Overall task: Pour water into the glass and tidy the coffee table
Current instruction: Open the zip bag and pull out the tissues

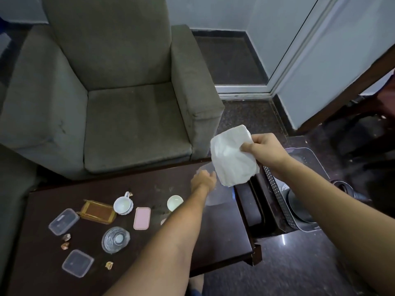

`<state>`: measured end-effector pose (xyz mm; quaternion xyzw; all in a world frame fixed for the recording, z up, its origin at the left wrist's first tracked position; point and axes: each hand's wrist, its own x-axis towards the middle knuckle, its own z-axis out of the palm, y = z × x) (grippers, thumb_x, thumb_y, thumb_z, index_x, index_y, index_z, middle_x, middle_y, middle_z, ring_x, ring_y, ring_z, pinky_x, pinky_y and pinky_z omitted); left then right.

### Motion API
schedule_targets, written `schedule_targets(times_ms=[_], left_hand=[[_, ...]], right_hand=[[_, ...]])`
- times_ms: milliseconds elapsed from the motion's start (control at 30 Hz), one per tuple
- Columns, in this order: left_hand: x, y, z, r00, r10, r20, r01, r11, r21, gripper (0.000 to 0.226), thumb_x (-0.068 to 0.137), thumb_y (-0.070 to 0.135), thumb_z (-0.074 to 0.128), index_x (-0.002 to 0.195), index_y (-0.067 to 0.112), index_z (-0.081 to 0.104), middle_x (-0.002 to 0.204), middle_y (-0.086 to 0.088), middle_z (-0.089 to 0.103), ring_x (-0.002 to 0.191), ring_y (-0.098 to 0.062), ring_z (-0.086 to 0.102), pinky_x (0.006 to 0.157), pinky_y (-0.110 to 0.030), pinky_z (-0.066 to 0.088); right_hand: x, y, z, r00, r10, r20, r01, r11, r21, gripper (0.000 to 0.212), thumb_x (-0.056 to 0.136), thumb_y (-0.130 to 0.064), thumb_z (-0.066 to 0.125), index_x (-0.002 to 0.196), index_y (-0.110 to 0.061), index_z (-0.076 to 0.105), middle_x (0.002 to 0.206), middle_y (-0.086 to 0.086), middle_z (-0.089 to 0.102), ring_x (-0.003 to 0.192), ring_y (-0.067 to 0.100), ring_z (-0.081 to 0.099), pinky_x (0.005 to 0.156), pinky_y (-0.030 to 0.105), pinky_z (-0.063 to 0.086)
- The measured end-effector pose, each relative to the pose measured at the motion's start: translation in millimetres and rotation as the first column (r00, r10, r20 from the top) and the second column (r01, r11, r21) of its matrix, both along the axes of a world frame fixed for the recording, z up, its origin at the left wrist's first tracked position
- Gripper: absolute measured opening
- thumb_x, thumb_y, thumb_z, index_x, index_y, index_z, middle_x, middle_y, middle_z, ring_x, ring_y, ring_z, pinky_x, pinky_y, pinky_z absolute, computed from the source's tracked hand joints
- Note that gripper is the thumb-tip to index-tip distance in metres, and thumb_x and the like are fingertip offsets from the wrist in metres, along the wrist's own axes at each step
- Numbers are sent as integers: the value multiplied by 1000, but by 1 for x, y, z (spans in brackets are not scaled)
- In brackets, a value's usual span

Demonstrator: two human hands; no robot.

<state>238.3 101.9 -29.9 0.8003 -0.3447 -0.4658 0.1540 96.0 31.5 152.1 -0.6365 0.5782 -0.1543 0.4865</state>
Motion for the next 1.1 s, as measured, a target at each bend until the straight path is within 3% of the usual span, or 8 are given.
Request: schedule_targets(times_ms=[200, 300, 433, 567, 733, 867, 933, 1100], left_hand=[[38, 15, 33, 886, 281, -369, -301, 954, 5, 35, 86, 35, 51, 111, 20, 70, 110, -10, 76, 88, -28, 72, 86, -50, 62], [67, 27, 79, 616, 452, -645, -584, 812, 11, 36, 103, 35, 46, 125, 15, 67, 99, -5, 74, 81, -23, 70, 65, -37, 62], [109, 54, 139, 309, 332, -891, -665, 745, 47, 89, 91, 85, 16, 120, 23, 73, 117, -11, 76, 108, -33, 71, 98, -49, 55], [150, 90, 191, 408, 303, -861, -693, 717, -76, 104, 79, 95, 24, 121, 14, 75, 122, -12, 74, 111, -33, 69, 104, -52, 52], [198, 138, 253, 693, 290, -660, -628, 693, -354, 27, 97, 32, 66, 119, 17, 71, 119, -9, 75, 112, -31, 71, 93, -46, 56], [226, 168, 297, 690, 316, -651, -688, 566, -454, 21, 97, 22, 67, 117, 14, 70, 113, -6, 78, 107, -27, 74, 97, -48, 57], [239, 182, 320, 678, 354, -644, -721, 490, -490, 20, 97, 21, 67, 116, 14, 70, 111, -5, 78, 105, -27, 74, 96, -47, 58], [268, 216, 370, 674, 452, -584, -738, 364, -569, 11, 99, 20, 62, 104, 20, 72, 99, 1, 79, 92, -22, 75, 82, -41, 62]], right_hand=[[32, 16, 12, 994, 78, 72, -83, 994, 77, 12, 89, -4, 65, 89, 3, 75, 79, 11, 70, 71, 23, 65, 64, 37, 49], [49, 24, 29, 990, 96, 99, -106, 989, 100, 13, 89, -8, 66, 91, -3, 78, 81, 10, 72, 67, 20, 67, 56, 30, 52], [75, 36, 57, 977, 97, 190, -123, 984, 130, 15, 87, -10, 67, 94, -6, 80, 99, 22, 76, 79, 29, 70, 73, 47, 55], [109, 48, 89, 953, 181, 241, -213, 970, 114, 16, 88, -11, 67, 96, -10, 81, 103, 16, 78, 85, 26, 72, 80, 41, 55], [164, 74, 137, 906, 302, 296, -332, 942, 56, 16, 91, -12, 66, 98, -9, 80, 99, 11, 78, 80, 21, 71, 67, 32, 55], [199, 96, 166, 860, 382, 337, -422, 905, 51, 26, 89, -30, 72, 107, -13, 78, 107, 9, 78, 95, 28, 75, 84, 44, 58], [215, 110, 182, 837, 452, 310, -489, 871, 50, 35, 86, -39, 75, 111, -15, 77, 104, 5, 78, 88, 27, 73, 76, 40, 56], [245, 137, 212, 753, 589, 295, -597, 799, -72, 17, 92, -16, 69, 108, -11, 75, 90, 15, 77, 77, 26, 71, 64, 35, 52]])
